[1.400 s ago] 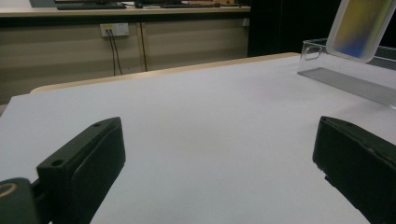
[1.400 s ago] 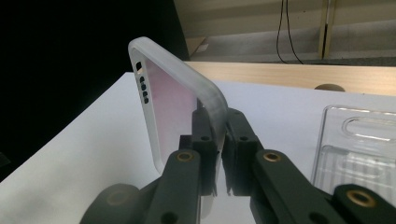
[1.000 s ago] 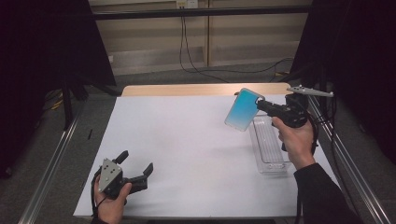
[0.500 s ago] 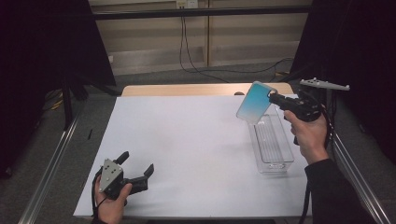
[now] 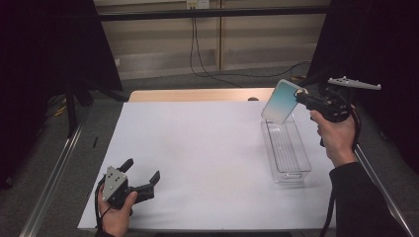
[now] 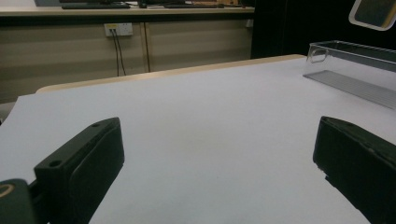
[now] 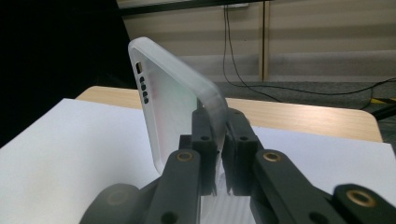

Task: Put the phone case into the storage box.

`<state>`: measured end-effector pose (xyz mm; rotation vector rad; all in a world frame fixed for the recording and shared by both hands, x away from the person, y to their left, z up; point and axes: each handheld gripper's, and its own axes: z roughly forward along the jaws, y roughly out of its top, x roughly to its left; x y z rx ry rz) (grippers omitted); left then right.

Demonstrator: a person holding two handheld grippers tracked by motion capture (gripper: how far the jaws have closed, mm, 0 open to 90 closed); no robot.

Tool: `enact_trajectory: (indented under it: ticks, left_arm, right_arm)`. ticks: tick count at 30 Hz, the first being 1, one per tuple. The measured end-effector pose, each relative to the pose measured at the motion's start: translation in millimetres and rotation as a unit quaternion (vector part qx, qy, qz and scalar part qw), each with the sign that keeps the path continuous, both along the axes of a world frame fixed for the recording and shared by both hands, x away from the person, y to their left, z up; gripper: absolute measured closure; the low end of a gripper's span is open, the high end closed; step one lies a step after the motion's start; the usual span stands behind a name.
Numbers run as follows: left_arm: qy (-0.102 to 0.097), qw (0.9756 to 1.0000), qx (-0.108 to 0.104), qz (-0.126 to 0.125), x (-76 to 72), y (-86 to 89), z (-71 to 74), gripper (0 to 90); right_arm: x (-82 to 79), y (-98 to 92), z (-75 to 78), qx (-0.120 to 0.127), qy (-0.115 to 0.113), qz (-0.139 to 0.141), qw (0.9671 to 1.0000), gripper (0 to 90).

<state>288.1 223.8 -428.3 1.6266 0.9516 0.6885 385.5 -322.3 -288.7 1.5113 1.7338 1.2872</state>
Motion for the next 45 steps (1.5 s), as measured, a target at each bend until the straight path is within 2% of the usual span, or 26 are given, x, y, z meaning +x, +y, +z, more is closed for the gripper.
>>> enact_trajectory:
  ticks: [9,24,32,35,45]
  left_arm:
    - [0.003,1.0000,0.004,-0.002,0.1,-1.2,-1.4,2.0]
    - [0.004,1.0000,0.007,0.000,1.3,0.6,-2.5,2.0]
    - [0.005,1.0000,0.004,0.005,1.1,2.3,-3.2,2.0]
    - [0.004,1.0000,0.006,0.006,0.9,2.5,-3.3,2.0]
    - [0.006,0.9999,0.010,0.005,0.9,1.8,-4.0,2.1]
  right_arm:
    - [6.5,-0.3,-4.0,-0.027,-0.009,0.005,0.9996,84.4]
    - [22.5,-8.5,-12.7,-0.047,-0.012,0.000,0.9988,84.4]
    - [33.9,-10.2,-13.5,-0.067,-0.009,0.006,0.9977,84.4]
    - [38.4,-13.1,-15.1,-0.063,-0.003,0.003,0.9980,84.4]
    - [51.7,-21.9,-31.3,-0.072,0.016,-0.008,0.9972,84.4]
